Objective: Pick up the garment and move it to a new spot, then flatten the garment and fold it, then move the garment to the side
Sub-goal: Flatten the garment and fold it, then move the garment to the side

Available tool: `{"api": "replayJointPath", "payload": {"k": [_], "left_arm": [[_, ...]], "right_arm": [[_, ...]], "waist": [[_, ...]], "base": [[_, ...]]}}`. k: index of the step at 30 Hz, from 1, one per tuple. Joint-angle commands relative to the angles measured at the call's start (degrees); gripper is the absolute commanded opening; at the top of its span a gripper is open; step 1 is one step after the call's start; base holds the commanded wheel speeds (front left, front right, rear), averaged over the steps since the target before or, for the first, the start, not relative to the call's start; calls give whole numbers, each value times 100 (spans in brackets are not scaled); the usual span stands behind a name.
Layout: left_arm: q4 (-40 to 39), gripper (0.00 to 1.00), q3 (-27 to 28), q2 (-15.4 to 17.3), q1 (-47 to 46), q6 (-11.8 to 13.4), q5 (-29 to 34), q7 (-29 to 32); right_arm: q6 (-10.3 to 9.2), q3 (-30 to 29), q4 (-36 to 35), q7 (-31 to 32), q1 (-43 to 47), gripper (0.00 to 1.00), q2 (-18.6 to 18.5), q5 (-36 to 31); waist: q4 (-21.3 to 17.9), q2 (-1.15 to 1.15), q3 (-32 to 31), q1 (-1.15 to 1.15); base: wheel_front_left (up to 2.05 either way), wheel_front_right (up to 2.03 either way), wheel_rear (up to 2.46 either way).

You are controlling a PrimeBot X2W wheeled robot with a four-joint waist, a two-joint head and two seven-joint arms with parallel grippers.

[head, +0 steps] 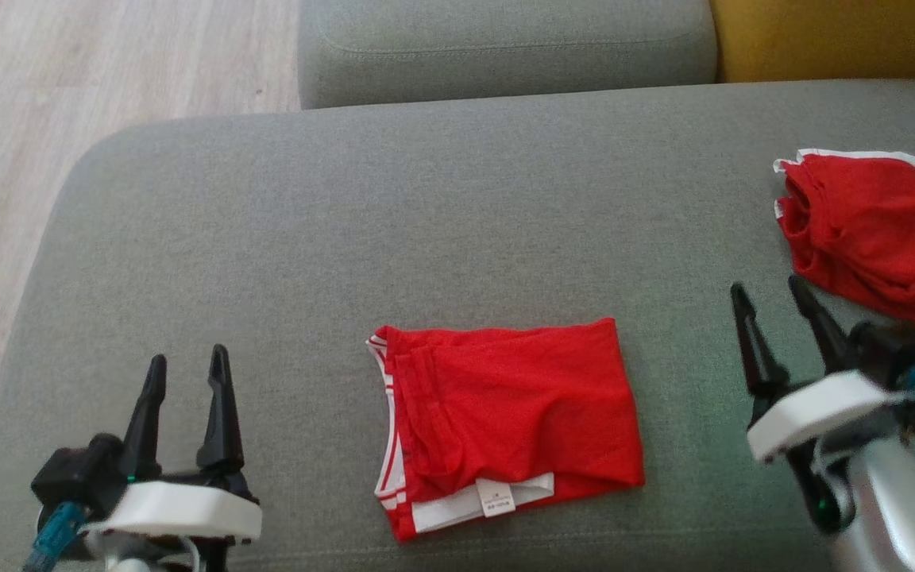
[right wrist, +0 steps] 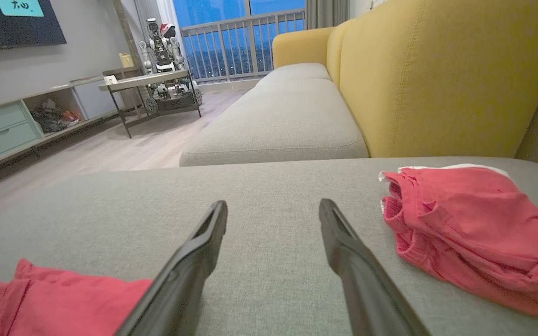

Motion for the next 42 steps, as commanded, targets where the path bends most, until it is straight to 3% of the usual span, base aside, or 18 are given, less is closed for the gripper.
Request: {"api": "replayJointPath", "payload": {"k": [1,6,13,42], "left_arm": [[-165,100,115,10,-266,49,-52,-70],[-100,100,11,10,-189,80,-88,-70],[29,100,-142,10,-85,68,24,-70],[44,100,-233,10,-84,117,-38,-70]], "right_arm": [[0,-159,-595,-58,81,100,171,-496],[0,-578,-1244,-58,654,100,650,-1044],[0,-652,-1563,-58,1012,100,854,-1366],[0,-720,-1635,-59,1077,100,918,-1257]], "waist": [[-24,0,25,0],[-64,0,47,0],[-91,0,28,0],[-15,0,37,0]], "base": [[0,0,0],[0,0,0],[0,0,0],[0,0,0]]}}
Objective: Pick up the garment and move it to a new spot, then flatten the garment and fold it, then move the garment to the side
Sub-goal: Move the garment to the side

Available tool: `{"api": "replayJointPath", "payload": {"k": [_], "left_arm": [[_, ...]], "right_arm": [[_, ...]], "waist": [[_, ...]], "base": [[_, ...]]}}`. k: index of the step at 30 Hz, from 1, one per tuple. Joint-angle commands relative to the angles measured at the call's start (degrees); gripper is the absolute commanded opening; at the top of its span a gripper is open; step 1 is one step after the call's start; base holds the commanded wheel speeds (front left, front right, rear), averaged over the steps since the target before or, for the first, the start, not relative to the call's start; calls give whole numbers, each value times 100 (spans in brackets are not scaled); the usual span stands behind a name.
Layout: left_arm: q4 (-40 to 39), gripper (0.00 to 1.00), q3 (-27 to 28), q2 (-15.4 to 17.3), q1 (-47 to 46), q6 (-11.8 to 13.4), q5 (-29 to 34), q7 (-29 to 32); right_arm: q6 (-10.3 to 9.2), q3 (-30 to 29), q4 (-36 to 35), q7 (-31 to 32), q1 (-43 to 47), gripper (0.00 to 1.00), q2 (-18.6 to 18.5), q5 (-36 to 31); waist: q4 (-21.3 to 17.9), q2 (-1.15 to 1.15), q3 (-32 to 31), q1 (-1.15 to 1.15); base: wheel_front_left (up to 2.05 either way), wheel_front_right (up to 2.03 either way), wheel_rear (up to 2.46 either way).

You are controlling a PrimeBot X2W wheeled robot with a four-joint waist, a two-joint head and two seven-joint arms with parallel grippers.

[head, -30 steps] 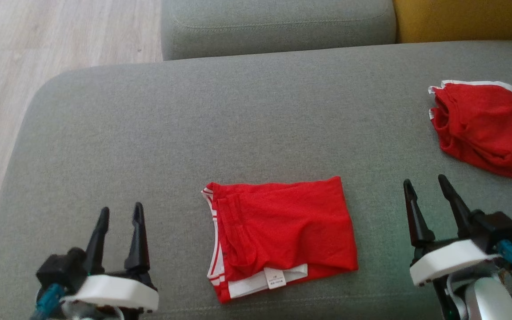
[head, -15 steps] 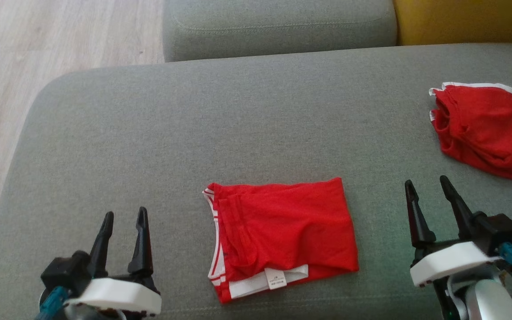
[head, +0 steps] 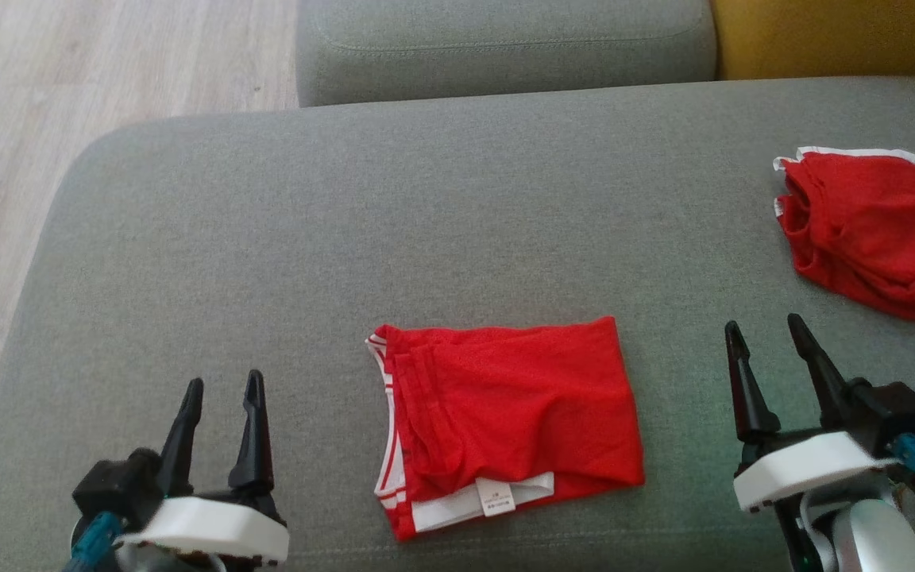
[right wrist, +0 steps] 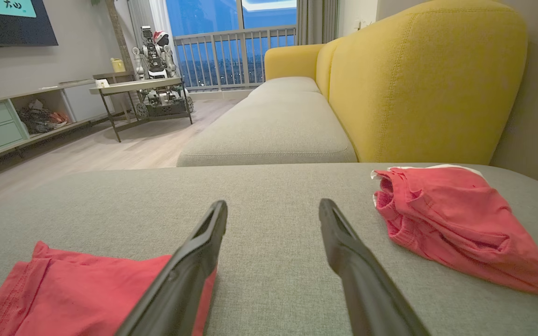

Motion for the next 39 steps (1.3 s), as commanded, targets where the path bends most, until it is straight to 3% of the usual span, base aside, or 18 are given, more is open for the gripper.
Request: {"api": "replayJointPath", "payload": {"k": [1,13,24,35,37,39], "left_arm": [[-165,100,153,8,-216,17,7,-70],[-154,100,107,8,-338,-1,47,-70],[-95,100,48,8,-519,-9,86,-70],[-91,100,90,8,-583,-34,149,-70],[-93,100,116,8,-592,-42,160,-70],[-94,100,135,8,-597,-42,167,-70]], "right_arm": [[-1,104,-176,-54,-142,100,0,41],[-1,528,370,73,-287,100,0,796],[-1,985,1537,394,-740,100,0,1589],[-1,1322,2634,273,-1154,100,0,1822],[-1,1458,2861,253,-1266,0,0,1788],[-1,1498,2970,188,-1345,0,0,1654]], "waist": [[5,0,9,0],[149,0,247,0],[436,0,522,0],[589,0,620,0],[586,0,635,0],[569,0,638,0]], "base": [[0,0,0],[0,0,0],[0,0,0],[0,0,0],[0,0,0],[0,0,0]]}}
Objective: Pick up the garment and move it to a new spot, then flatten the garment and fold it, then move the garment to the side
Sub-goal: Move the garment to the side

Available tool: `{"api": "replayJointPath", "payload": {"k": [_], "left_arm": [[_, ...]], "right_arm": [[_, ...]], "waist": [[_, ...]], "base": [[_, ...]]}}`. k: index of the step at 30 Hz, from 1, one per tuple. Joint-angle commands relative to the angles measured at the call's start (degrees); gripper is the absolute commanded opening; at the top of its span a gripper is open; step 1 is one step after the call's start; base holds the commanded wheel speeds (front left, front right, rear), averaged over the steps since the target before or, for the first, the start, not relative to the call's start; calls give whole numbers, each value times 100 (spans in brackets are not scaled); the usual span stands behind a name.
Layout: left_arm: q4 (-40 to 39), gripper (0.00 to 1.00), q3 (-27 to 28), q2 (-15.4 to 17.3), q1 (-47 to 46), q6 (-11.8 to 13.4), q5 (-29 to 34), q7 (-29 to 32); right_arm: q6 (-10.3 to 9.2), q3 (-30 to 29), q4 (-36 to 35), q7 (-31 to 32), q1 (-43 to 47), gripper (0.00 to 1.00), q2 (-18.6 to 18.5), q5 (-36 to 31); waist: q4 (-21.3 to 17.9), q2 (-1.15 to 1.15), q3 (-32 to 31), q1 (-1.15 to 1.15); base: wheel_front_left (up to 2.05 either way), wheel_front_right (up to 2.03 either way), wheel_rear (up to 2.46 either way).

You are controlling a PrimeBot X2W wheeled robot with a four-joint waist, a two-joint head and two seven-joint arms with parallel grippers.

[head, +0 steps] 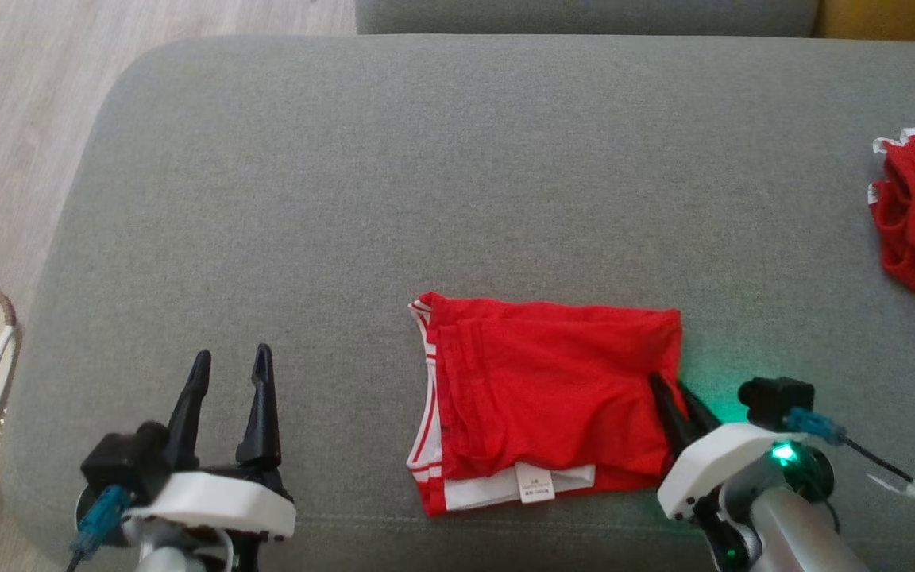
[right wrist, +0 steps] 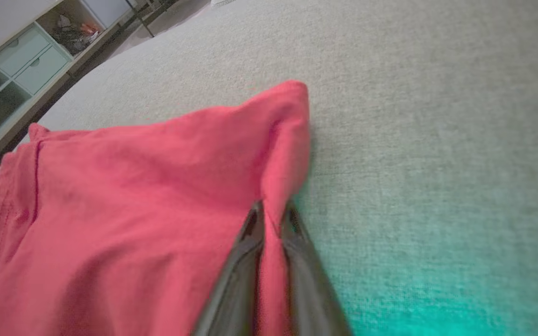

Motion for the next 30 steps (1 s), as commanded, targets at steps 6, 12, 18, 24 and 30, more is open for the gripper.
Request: {"api": "replayJointPath", "payload": {"k": [6,12,18,24,30], "left_arm": [[-188,100,255,9,-289,-26,77,-70],[-278,100,239,9,-313,-26,73,-70],[-406,100,187,9,-461,-53,107,-70],[-465,100,50,9,-944,-209,426,-70],[-388,100,-237,116,-1629,-440,894,-70]], "right_arm": [[-1,62,90,-208,-332,0,16,-673],[-1,-65,-169,-256,-585,0,-114,-1512],[-1,-73,-545,-118,-974,0,-343,-1948],[-1,122,-1044,273,-1693,0,-682,-2097],[-1,-223,-1197,621,-2480,0,-1063,-1855]], "waist": [[-137,0,-57,0],[-399,0,-80,0],[-733,0,53,0],[-1243,0,467,0],[-1739,0,1010,0]], "base": [[0,0,0],[0,0,0],[0,0,0],[0,0,0],[0,0,0]]}}
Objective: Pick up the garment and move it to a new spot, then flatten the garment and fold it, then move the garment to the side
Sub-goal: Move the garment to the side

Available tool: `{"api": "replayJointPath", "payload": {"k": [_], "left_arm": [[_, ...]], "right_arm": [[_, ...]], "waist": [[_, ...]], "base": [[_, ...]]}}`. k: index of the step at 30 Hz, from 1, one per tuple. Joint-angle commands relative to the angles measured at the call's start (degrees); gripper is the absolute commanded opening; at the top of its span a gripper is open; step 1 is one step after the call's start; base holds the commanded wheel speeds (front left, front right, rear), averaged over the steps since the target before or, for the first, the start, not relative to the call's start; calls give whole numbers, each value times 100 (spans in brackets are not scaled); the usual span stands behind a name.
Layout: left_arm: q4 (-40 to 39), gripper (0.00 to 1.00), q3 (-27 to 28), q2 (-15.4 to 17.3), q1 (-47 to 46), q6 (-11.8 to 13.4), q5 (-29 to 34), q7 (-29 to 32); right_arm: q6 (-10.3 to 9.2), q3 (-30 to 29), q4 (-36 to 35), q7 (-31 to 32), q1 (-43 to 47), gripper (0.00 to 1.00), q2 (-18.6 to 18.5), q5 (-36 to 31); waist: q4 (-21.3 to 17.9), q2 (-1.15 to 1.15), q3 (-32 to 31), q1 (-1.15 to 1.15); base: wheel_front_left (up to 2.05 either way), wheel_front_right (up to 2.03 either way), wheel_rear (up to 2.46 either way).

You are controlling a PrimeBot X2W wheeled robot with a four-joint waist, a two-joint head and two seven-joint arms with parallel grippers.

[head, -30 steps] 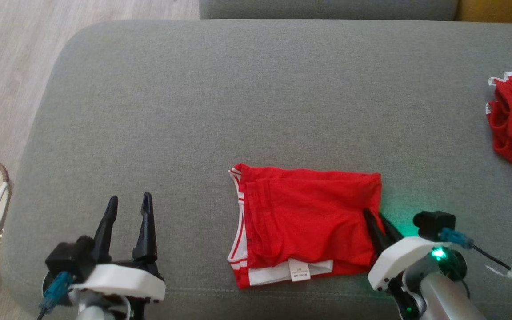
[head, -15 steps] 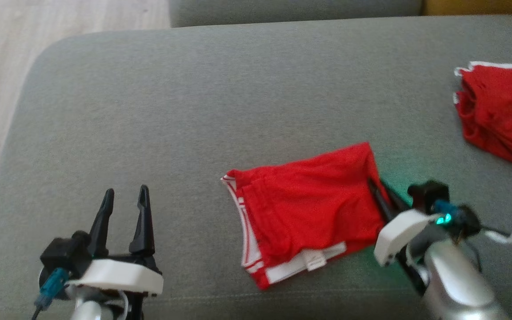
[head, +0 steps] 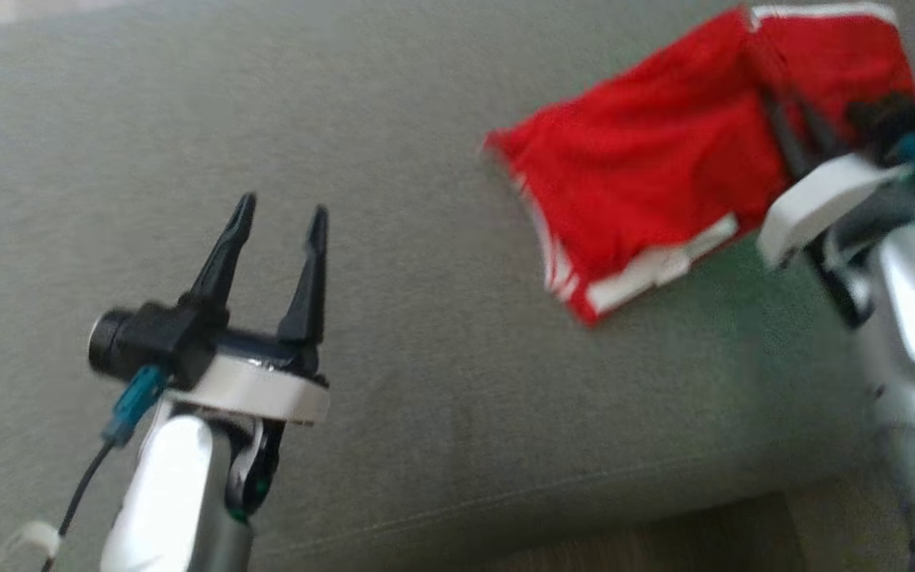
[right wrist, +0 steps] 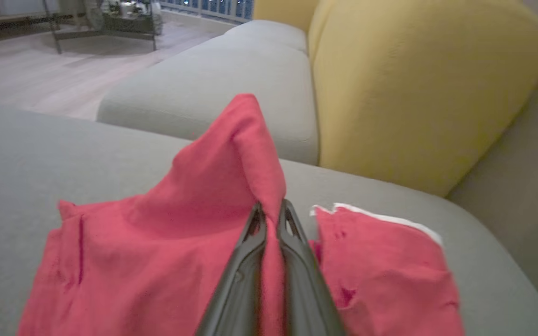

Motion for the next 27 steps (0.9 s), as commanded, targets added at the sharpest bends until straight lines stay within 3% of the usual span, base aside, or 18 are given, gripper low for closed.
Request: {"api": "replayJointPath", "payload": {"k": [1,7,15,27], "left_arm": [[-159,100,128,113,-260,-14,69,-66],[-5,100,-380,491,-932,-108,350,-66],[201,100,-977,899,-1571,-133,363,-58],[225,100,-1122,999,-1686,-91,165,-13]], "right_arm": [[-2,-8,-182,6,-208,0,-70,39],[-2,-848,116,58,-729,0,-259,-83],[-2,-1917,732,-157,-1144,0,-231,-490],[-2,-1849,1501,-637,-1576,0,-141,-705]], "waist": [[-357,0,362,-1],[-758,0,809,-1],[-1093,0,1113,-1],[-1103,0,1290,-1]], "base": [[0,0,0],[0,0,0],[0,0,0],[0,0,0]]}}
